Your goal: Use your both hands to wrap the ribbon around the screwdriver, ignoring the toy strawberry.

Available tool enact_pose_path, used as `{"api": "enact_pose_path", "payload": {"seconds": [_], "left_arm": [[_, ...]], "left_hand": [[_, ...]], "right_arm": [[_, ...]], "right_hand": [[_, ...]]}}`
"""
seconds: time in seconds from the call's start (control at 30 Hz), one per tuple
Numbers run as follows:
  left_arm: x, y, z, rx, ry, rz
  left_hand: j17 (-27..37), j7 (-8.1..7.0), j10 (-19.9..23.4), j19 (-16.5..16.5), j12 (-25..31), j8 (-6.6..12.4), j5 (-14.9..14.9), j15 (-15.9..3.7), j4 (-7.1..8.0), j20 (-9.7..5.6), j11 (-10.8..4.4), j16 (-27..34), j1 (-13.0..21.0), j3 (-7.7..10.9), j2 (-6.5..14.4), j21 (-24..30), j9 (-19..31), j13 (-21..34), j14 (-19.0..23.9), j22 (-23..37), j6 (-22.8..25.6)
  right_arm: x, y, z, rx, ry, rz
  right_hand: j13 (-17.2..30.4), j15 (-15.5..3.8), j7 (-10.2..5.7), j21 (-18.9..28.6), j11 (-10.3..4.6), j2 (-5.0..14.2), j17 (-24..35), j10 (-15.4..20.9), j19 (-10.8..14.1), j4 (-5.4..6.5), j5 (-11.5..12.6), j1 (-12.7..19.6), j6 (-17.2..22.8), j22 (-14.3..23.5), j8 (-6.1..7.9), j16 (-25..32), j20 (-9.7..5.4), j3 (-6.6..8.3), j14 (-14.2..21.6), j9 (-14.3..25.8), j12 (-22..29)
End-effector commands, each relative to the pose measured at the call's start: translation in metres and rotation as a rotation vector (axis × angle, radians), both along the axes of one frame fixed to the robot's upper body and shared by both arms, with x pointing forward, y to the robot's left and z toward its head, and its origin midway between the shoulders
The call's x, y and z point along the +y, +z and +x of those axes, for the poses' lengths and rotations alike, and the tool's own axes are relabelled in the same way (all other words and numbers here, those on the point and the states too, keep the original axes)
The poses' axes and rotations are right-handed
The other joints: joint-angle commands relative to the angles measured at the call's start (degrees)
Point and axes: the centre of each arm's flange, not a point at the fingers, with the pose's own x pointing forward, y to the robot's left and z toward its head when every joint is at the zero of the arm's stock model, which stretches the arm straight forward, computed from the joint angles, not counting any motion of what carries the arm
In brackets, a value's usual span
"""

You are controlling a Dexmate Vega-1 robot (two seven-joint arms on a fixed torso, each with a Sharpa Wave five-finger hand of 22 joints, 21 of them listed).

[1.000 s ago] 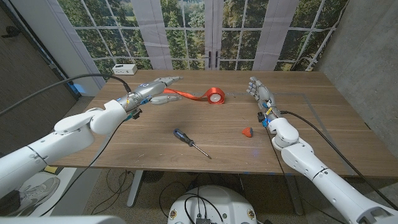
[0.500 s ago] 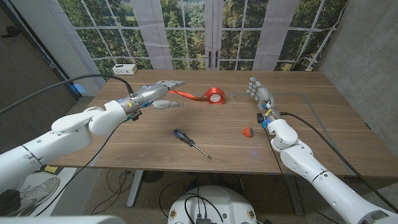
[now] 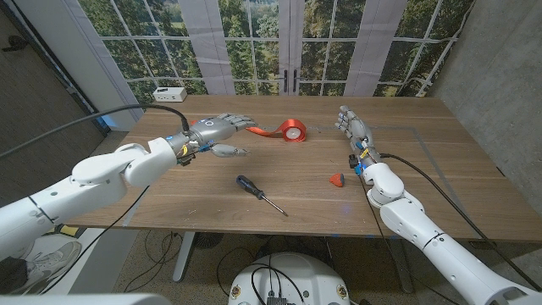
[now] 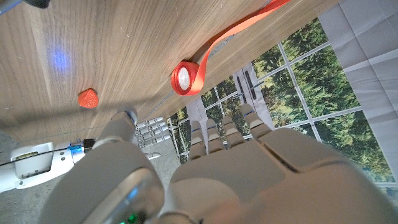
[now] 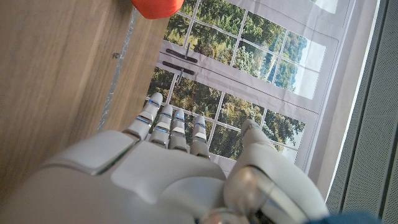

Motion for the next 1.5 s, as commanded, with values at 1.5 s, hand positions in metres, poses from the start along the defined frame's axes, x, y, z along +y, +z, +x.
{"api": "enact_pose_path", "payload": {"seconds": [1.5], "left_arm": [[-0.043, -0.015, 0.012, 0.255, 0.146, 0.367]], "left_hand": [[-0.4, -1.44, 13.1, 9.7, 2.1, 0.80, 4.0, -4.69, 0.57, -8.63, -1.56, 1.5, 16.6, -5.31, -5.3, 1.9, 0.5, -0.2, 14.6, 0.1, 12.6]], "right_arm": [[-0.004, -0.007, 0.008, 0.028, -0.008, 0.022]], "right_hand": [[0.3, 0.03, 0.12, -0.8, -0.03, -0.05, 0.6, 1.0, 1.1, 0.49, -0.2, -1.3, 1.2, 0.4, -0.22, 0.6, -0.26, -0.43, 0.7, 0.1, -0.2]]}}
